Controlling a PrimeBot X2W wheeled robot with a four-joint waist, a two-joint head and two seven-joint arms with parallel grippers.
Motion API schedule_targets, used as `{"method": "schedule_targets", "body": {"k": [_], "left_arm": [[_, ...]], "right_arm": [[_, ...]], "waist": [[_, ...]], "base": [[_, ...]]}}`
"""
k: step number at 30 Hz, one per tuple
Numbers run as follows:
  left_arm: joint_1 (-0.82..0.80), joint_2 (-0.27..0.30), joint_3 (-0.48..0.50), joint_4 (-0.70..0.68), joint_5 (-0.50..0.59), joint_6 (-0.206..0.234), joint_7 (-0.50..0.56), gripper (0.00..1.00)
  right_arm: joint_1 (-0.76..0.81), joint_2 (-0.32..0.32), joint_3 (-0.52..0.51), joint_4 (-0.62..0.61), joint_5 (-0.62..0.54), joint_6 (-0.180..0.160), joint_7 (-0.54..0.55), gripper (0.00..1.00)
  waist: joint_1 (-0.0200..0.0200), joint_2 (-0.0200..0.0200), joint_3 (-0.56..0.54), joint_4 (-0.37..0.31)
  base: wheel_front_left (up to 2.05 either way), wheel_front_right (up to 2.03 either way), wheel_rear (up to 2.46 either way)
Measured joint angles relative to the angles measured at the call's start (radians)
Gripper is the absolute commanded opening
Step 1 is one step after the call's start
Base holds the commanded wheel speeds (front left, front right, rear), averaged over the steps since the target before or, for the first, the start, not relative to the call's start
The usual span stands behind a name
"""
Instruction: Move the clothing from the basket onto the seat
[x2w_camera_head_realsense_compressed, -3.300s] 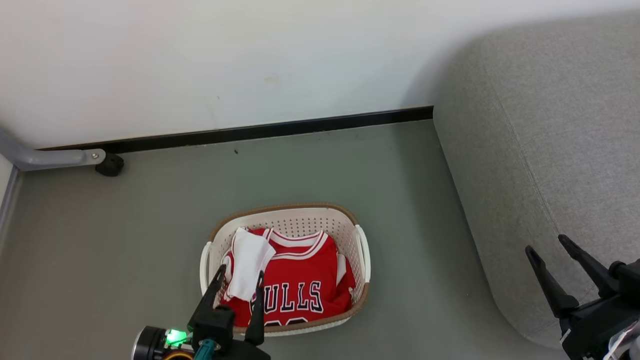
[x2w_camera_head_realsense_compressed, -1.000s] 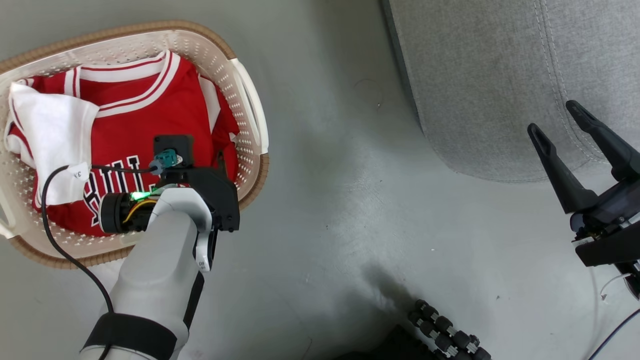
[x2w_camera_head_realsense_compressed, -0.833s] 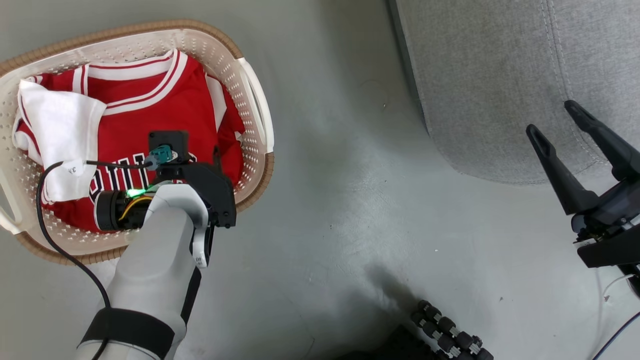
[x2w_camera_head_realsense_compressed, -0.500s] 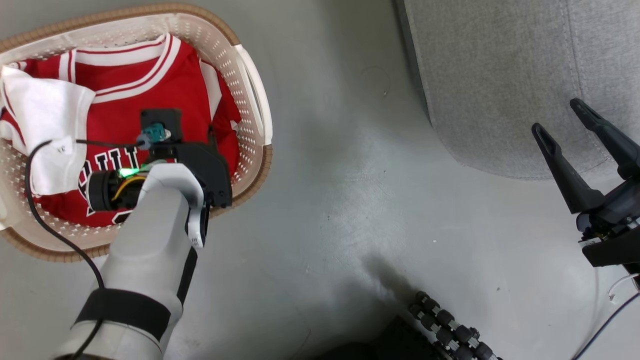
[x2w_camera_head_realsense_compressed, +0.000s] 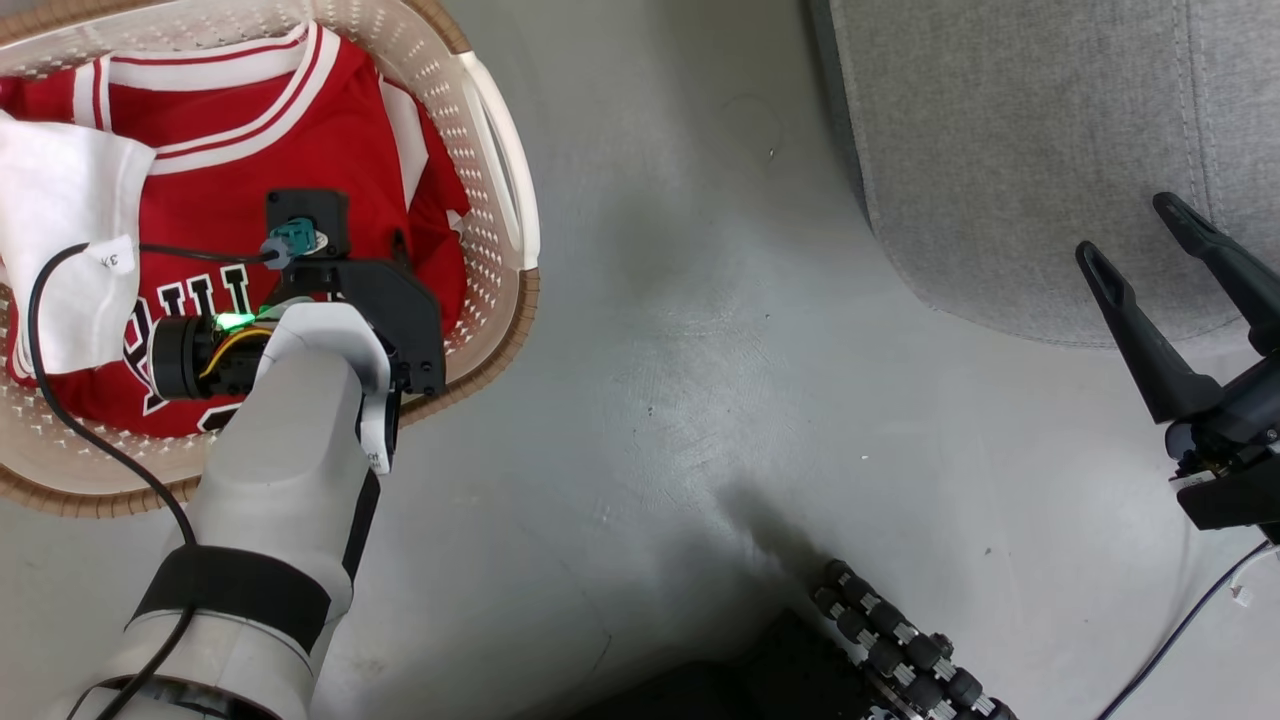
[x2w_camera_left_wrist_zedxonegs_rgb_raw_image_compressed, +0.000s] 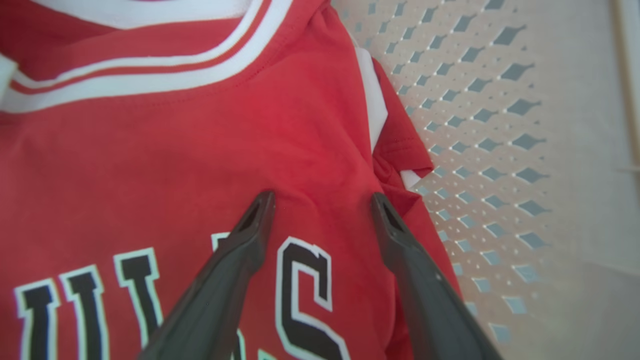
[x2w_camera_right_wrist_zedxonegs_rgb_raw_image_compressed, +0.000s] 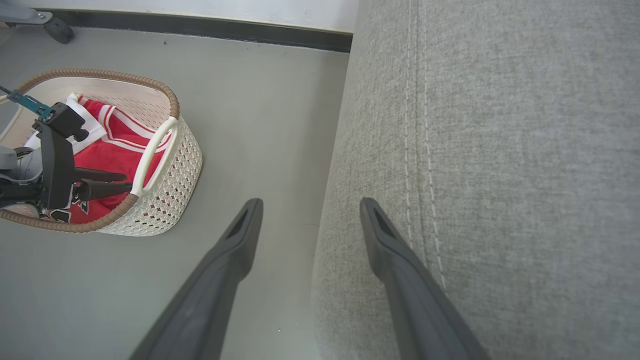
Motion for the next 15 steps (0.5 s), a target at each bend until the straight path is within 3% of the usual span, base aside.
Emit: {"method": "schedule_targets", "body": {"k": [13,15], "left_arm": [[-0.021,-0.001,0.000,0.017,0.000,0.000,-0.019,1.00],[-0.025,-0.001,0.003,0.024,0.000,0.000,-0.023,0.92]], "right_arm": [[-0.002,-0.016,0.008,0.000,0.000,0.000,0.000,1.00],[-0.002,-0.017,0.008,-0.001,0.000,0.000,0.000,1.00]], "waist": [[0.0000,0.0001,0.018,0.008],[0.0000,0.0001,0.019,0.009]], "base": [[0.00,0.00,0.00],[0.00,0.00,0.00]]}}
